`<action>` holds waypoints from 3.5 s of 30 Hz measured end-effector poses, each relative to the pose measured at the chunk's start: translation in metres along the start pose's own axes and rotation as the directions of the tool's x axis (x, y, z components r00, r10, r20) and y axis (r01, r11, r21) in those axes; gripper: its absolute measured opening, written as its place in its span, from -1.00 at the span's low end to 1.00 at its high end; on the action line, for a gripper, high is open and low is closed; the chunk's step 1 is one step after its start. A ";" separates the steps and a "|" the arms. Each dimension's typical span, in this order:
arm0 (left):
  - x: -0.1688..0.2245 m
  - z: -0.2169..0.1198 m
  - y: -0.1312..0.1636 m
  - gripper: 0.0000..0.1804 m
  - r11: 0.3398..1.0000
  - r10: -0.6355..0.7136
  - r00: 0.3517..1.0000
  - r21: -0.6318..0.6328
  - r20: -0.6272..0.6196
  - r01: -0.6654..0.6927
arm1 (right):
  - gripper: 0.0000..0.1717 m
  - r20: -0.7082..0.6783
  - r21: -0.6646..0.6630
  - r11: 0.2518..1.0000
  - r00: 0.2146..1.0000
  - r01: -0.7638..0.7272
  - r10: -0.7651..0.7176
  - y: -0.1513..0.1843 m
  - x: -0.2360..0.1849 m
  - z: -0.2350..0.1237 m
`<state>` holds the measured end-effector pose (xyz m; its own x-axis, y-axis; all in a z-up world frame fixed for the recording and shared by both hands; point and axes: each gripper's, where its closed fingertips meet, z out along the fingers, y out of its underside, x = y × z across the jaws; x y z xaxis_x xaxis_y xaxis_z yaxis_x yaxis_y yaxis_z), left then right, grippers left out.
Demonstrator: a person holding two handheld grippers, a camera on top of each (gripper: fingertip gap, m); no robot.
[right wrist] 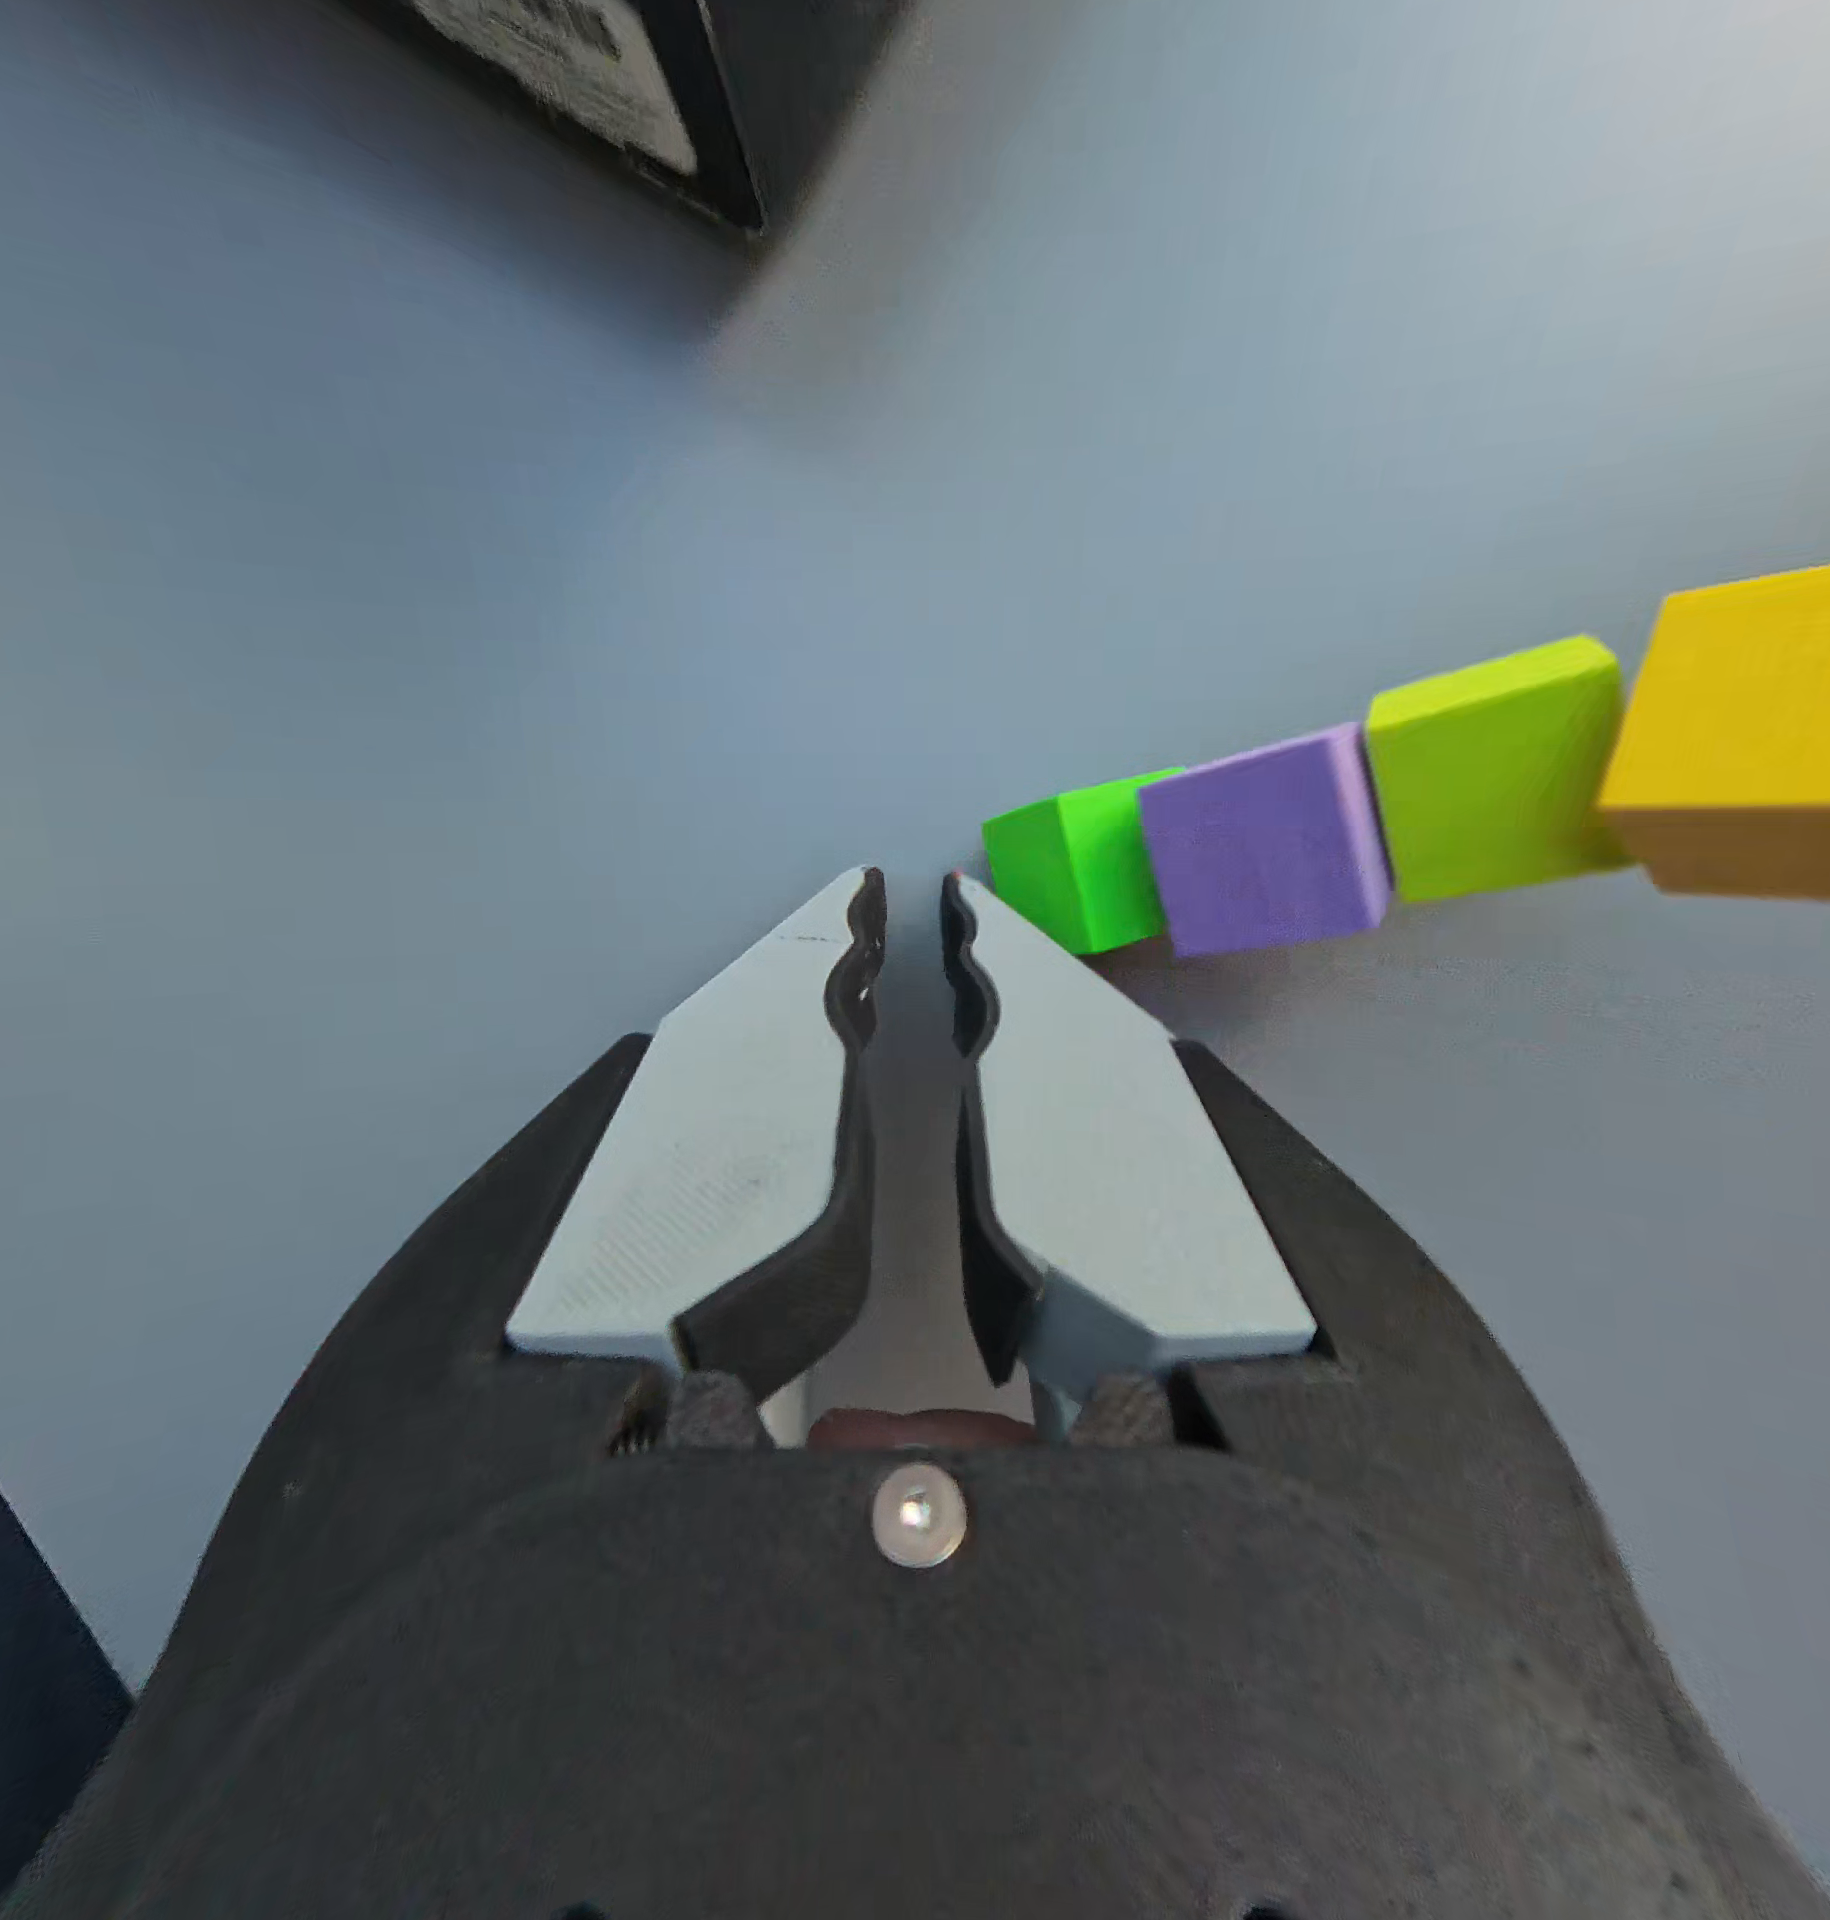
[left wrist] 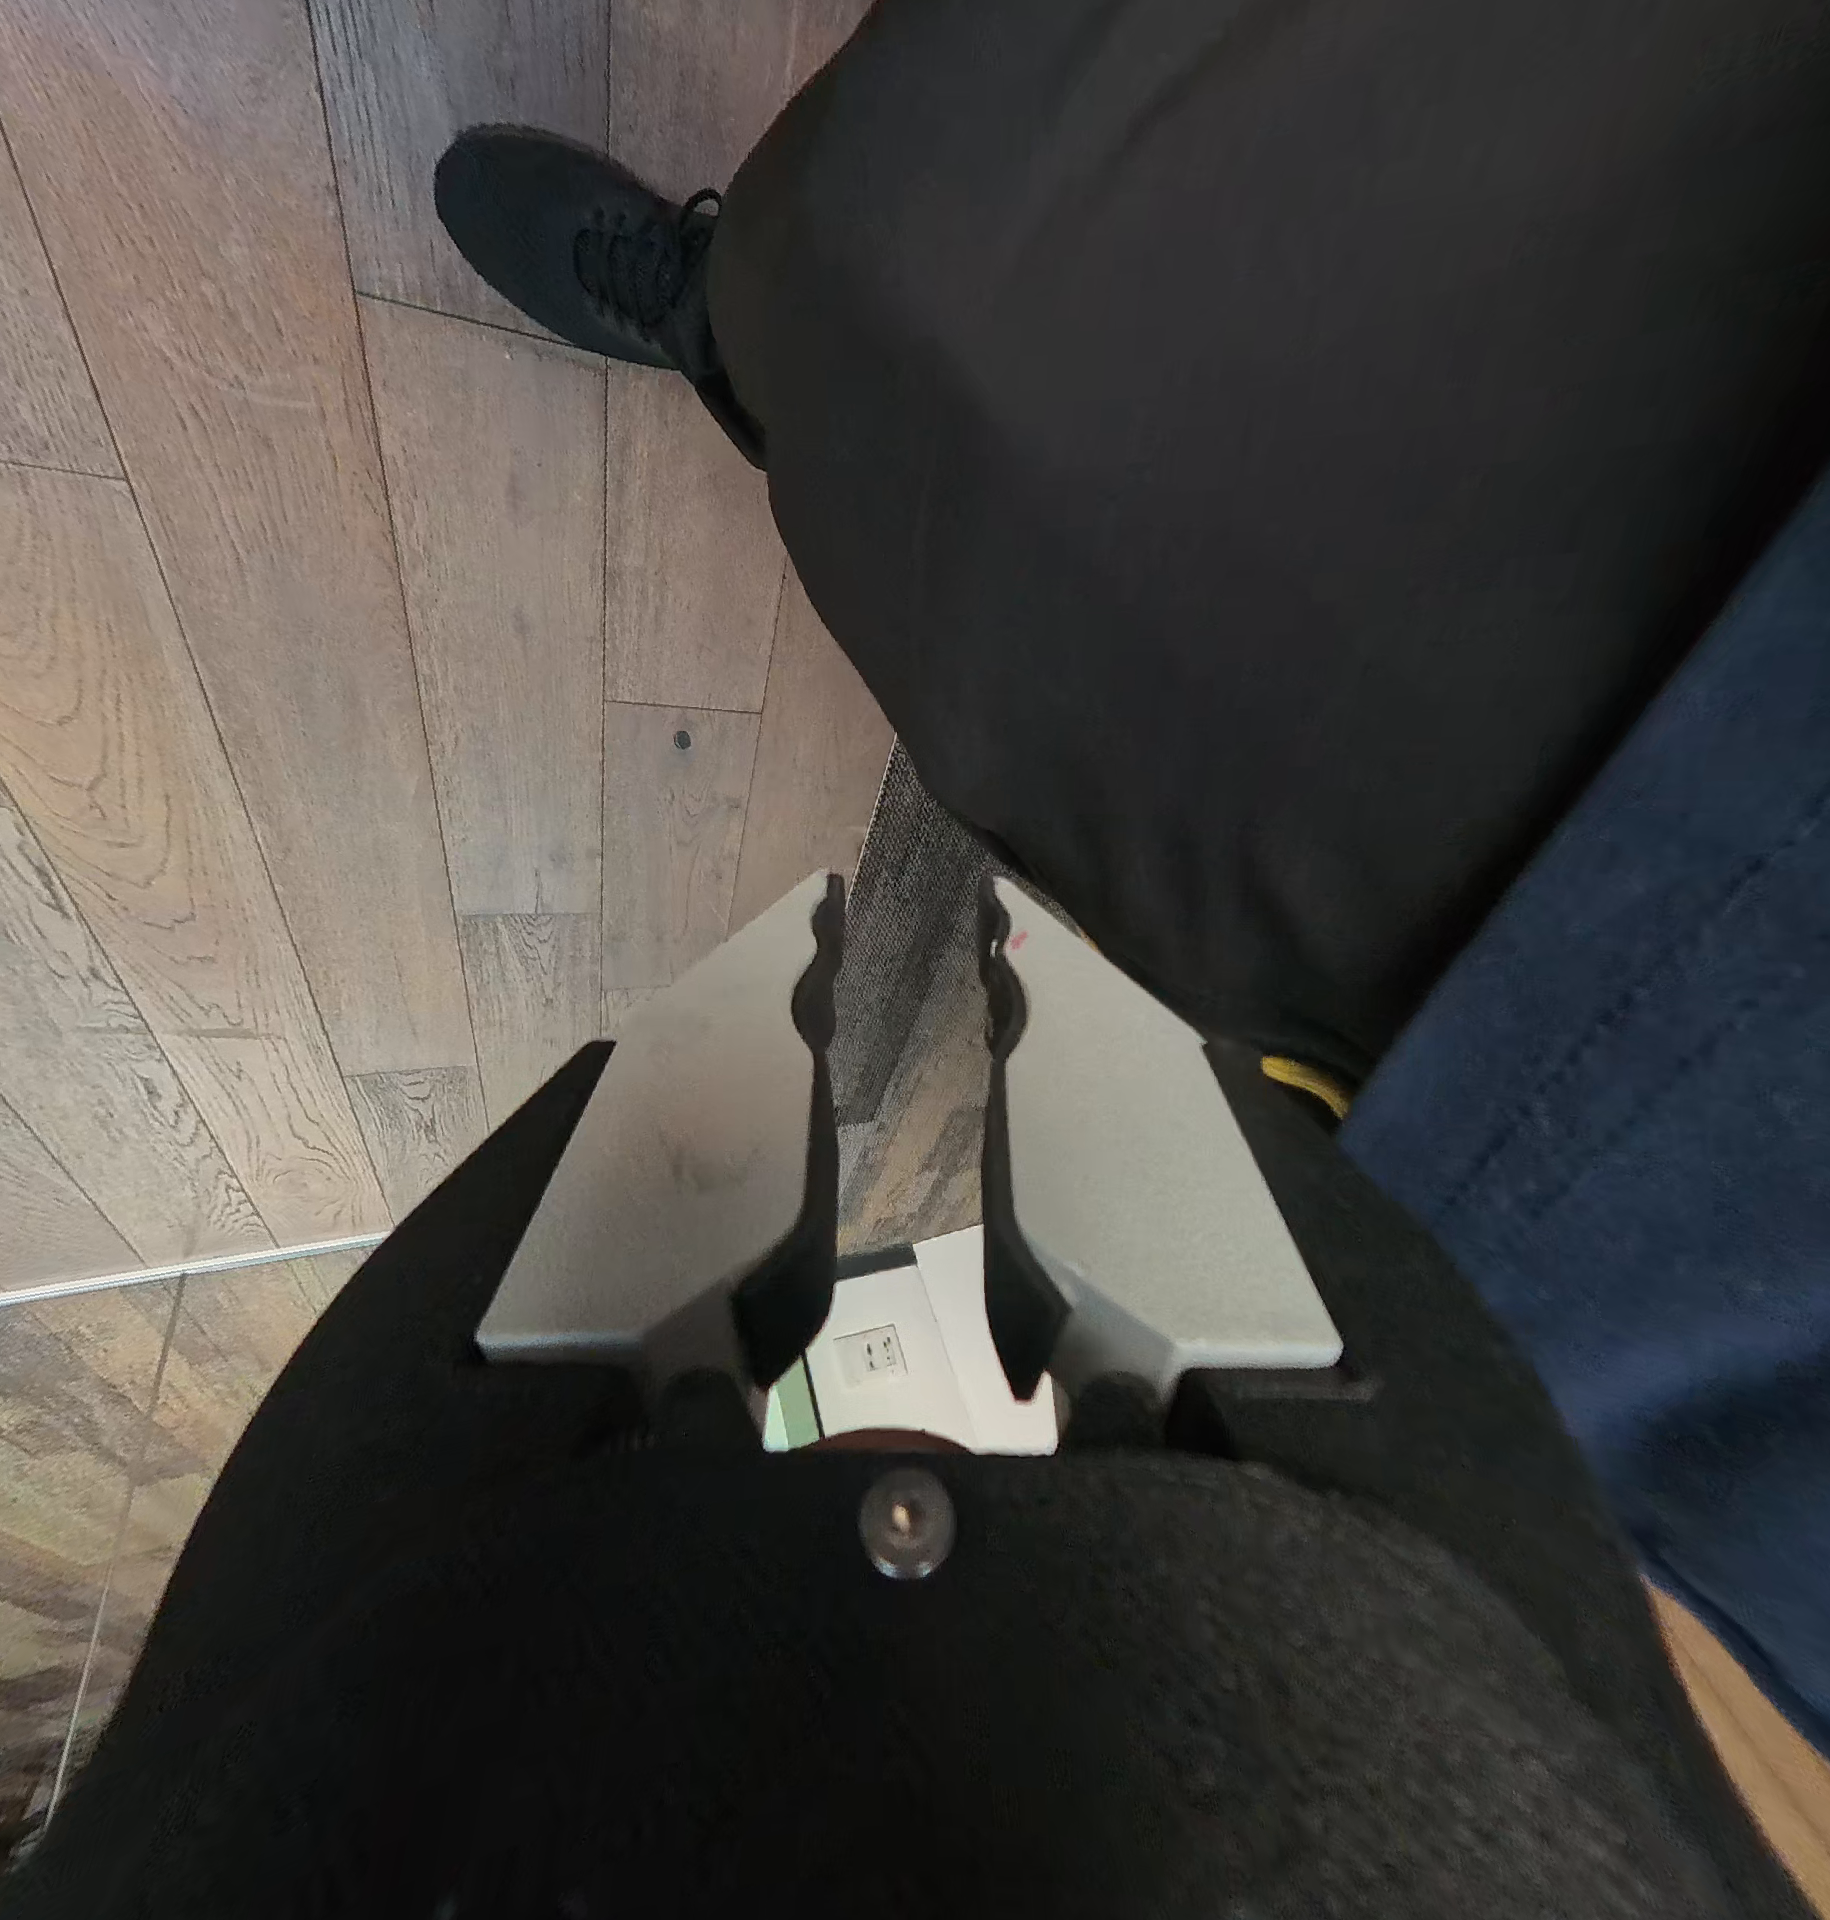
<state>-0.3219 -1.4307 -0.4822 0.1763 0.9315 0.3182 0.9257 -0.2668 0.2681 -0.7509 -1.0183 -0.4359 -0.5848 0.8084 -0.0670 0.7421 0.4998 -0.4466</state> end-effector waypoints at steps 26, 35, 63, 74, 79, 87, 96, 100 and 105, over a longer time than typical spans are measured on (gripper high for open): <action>0.011 0.002 0.015 -0.74 0.999 -0.034 0.999 -0.037 -0.011 0.034 | -0.64 -0.114 0.219 0.939 0.948 -0.267 0.296 -0.019 0.146 -0.063; -0.006 -0.003 0.034 -0.80 0.985 -0.118 0.988 -0.111 0.102 0.129 | -0.56 0.050 0.134 0.934 0.944 -0.330 0.326 -0.032 0.133 -0.016; -0.186 0.016 -0.022 -0.82 0.997 -0.035 0.993 -0.079 -0.112 0.026 | -0.78 -0.316 0.159 0.909 0.853 -0.384 0.416 0.024 -0.028 -0.097; -0.184 0.007 -0.035 -0.83 0.969 -0.221 0.963 0.075 -0.156 0.235 | -0.56 -0.285 0.168 0.873 0.825 -0.458 0.488 0.029 -0.002 -0.092; -0.179 -0.007 -0.023 -0.78 0.934 -0.323 0.946 0.153 -0.017 0.322 | -0.59 -0.170 0.221 0.885 0.878 -0.409 0.448 0.014 0.018 -0.073; -0.240 -0.173 -0.012 -0.65 0.665 -0.701 0.641 0.610 0.311 0.431 | -0.51 -0.082 0.260 0.943 0.968 -0.210 0.238 0.006 0.043 -0.058; -0.170 -0.505 -0.129 -0.37 0.149 -0.657 0.719 0.974 0.227 -0.171 | -0.48 -0.037 0.260 0.964 0.998 -0.048 0.060 -0.004 0.034 -0.059; -0.078 -0.531 -0.217 -0.38 0.044 -0.376 0.889 0.964 0.260 -0.263 | -0.45 0.025 0.237 0.966 0.995 -0.104 0.101 -0.002 0.009 -0.052; -0.002 -0.483 -0.282 -0.40 0.126 -0.025 0.948 0.942 0.316 -0.310 | -0.45 0.033 0.237 0.961 0.990 -0.141 0.137 0.000 -0.018 -0.057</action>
<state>-0.7454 -1.4772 -0.1192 0.2498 0.9683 0.0080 0.3774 -0.0898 -0.9217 -0.7215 -1.0149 -0.3839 -0.4886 0.8583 -0.1569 0.7180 0.2933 -0.6312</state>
